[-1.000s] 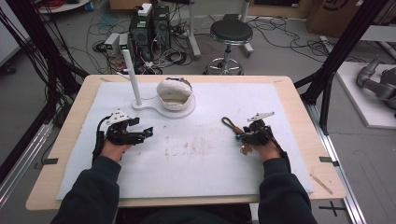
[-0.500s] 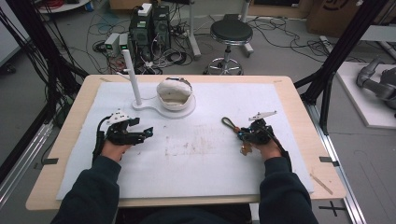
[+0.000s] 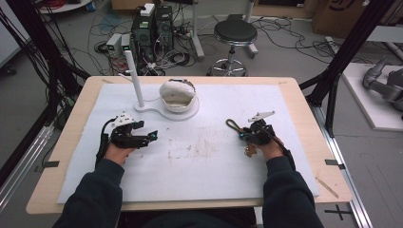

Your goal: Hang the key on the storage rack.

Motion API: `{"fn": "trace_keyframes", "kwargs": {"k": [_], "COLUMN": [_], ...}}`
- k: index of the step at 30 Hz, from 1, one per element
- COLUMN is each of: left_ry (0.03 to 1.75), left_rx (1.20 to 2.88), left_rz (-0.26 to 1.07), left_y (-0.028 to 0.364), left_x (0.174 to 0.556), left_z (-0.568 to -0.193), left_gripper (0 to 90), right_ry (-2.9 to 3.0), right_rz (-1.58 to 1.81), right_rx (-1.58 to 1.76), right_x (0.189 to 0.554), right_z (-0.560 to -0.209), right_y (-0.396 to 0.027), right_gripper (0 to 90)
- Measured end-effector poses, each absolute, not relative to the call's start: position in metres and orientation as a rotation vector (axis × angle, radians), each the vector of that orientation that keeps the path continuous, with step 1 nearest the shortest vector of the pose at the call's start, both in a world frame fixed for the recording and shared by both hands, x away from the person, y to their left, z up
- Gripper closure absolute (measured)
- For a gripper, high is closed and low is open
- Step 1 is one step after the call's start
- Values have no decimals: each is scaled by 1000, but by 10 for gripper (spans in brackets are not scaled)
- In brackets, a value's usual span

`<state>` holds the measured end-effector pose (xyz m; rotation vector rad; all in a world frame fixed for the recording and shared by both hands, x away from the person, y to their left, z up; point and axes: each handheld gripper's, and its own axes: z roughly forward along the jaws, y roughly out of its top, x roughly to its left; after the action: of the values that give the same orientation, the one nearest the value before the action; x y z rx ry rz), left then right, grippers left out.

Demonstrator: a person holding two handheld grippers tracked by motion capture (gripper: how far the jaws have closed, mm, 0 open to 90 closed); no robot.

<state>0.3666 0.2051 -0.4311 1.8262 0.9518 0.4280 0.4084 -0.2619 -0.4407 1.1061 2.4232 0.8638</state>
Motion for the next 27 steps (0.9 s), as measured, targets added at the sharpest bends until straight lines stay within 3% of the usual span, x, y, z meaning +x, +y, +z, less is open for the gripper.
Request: {"fn": "trace_keyframes", "kwargs": {"k": [9, 17, 27], "left_ry": [961, 966, 965], "left_rx": [1814, 1813, 1807], "left_rz": [432, 433, 434], "left_y": [208, 209, 210], "left_x": [366, 366, 366], "left_z": [-430, -430, -430], "left_gripper": [234, 233, 233], "right_ry": [2413, 2280, 2210], "right_rz": [925, 1280, 1442], "right_rx": [1118, 1119, 1014], "right_x": [407, 395, 396], "right_z": [-435, -406, -375], "right_y": [-259, -264, -238], "right_gripper": [748, 748, 748]}}
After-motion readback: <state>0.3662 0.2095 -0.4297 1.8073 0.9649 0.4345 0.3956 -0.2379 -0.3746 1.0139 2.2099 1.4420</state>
